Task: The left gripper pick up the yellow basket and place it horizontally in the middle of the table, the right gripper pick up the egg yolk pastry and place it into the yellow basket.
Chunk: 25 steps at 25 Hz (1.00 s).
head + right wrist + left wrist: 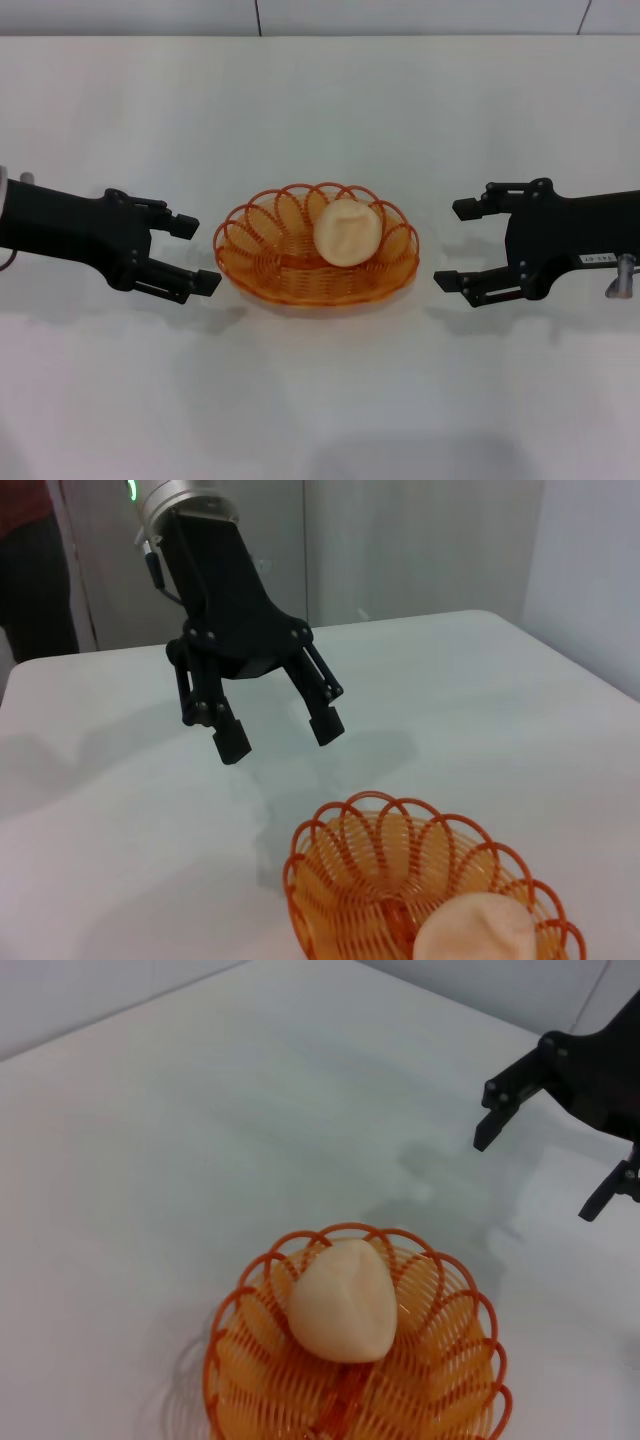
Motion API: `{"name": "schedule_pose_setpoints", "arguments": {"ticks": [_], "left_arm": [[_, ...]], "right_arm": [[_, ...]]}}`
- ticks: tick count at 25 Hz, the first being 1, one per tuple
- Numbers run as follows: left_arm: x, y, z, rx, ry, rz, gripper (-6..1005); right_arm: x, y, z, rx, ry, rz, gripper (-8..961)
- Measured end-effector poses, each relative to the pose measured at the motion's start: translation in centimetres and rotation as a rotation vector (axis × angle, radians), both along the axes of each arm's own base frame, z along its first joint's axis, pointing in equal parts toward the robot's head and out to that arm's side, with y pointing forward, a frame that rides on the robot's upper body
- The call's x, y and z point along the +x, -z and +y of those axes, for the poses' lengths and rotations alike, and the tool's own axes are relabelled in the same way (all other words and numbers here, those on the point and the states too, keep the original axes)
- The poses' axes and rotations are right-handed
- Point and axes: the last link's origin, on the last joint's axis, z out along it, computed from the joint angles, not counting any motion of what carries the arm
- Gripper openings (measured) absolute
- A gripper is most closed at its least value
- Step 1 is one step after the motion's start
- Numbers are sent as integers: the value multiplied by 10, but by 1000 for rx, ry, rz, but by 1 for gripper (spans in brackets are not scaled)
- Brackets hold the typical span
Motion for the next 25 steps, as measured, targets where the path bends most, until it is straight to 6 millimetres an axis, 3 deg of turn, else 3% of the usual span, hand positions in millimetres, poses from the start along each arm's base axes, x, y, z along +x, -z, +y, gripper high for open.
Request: {"name": "schedule_pose_setpoints", "arguments": {"ticks": [25], "left_arm": [[-11, -2, -11, -6, 51, -2, 879]], "right_arm": [[-2, 5, -2, -23, -30, -4, 834]]}}
